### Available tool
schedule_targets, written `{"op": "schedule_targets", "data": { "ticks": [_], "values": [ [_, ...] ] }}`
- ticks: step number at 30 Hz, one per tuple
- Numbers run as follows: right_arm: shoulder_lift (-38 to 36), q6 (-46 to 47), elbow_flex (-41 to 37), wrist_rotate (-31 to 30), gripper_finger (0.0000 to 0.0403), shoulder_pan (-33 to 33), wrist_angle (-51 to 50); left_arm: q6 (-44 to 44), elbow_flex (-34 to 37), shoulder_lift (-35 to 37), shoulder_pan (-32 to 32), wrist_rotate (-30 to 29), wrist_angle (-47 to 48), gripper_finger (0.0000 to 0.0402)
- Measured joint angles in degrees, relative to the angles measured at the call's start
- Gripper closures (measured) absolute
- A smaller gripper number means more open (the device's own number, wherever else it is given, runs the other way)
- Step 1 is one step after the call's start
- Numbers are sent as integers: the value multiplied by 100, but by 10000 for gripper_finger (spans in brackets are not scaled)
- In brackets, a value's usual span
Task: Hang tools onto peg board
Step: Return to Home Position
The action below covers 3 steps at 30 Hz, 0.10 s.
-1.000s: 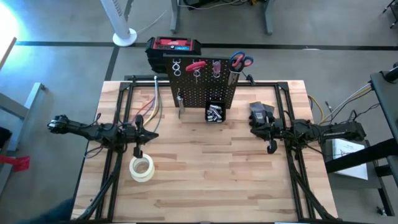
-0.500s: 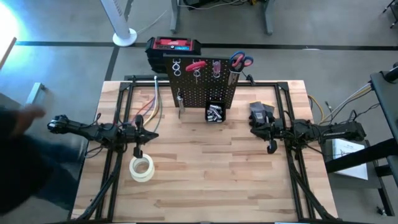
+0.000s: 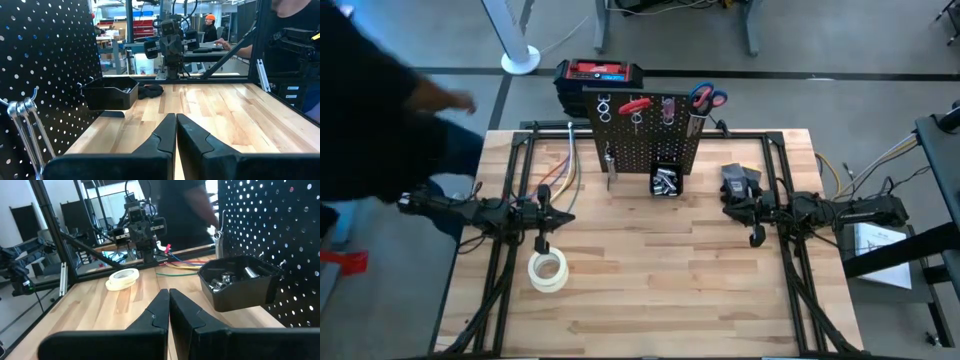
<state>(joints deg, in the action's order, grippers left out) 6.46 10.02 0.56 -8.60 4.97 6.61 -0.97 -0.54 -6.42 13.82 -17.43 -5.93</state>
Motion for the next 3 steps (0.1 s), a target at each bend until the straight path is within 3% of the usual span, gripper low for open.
{"op": "schedule_targets", "data": {
  "ticks": [3],
  "values": [
    [0,1,0,0,403,-1,0,1,0,0,-2,-1,-1,400]
  ]
}}
